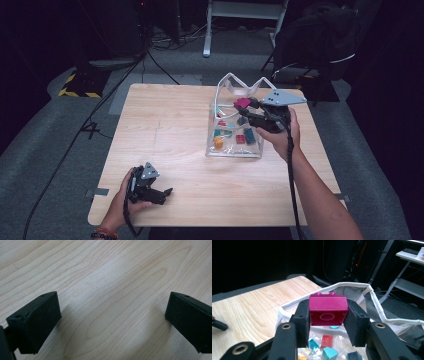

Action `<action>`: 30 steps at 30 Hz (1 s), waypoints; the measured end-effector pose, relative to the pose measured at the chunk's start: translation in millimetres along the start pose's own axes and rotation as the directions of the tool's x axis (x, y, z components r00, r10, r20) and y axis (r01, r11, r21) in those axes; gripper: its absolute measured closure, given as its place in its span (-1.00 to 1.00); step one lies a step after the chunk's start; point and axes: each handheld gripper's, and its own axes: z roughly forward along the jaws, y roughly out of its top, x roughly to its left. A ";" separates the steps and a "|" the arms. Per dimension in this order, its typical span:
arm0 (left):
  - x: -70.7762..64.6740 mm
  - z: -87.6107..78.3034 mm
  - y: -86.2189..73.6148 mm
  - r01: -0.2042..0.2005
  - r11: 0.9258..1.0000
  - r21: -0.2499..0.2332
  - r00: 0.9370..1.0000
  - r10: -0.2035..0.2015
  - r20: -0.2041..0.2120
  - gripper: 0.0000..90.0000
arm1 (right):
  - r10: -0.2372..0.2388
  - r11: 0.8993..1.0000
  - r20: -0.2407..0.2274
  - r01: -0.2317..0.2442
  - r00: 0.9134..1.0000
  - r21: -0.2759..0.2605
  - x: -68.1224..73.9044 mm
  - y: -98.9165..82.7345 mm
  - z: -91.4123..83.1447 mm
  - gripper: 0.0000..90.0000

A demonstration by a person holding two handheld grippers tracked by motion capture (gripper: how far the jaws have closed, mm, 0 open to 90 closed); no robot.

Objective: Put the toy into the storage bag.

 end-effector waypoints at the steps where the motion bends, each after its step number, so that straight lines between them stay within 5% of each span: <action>1: 0.0 0.1 0.0 0.000 1.000 0.000 1.000 0.000 0.001 -0.99 | -0.002 1.000 0.000 0.002 1.000 0.005 0.7 1.9 2.7 0.32; 14: 0.2 -0.1 0.1 0.000 1.000 0.002 1.000 0.000 0.004 -0.99 | -0.004 0.998 0.031 0.002 1.000 0.059 -2.6 12.6 28.6 0.32; 30: 0.0 0.1 0.0 0.000 1.000 0.000 1.000 0.000 0.002 -0.99 | 0.028 0.992 0.064 -0.036 0.998 0.117 -16.8 4.3 56.0 0.32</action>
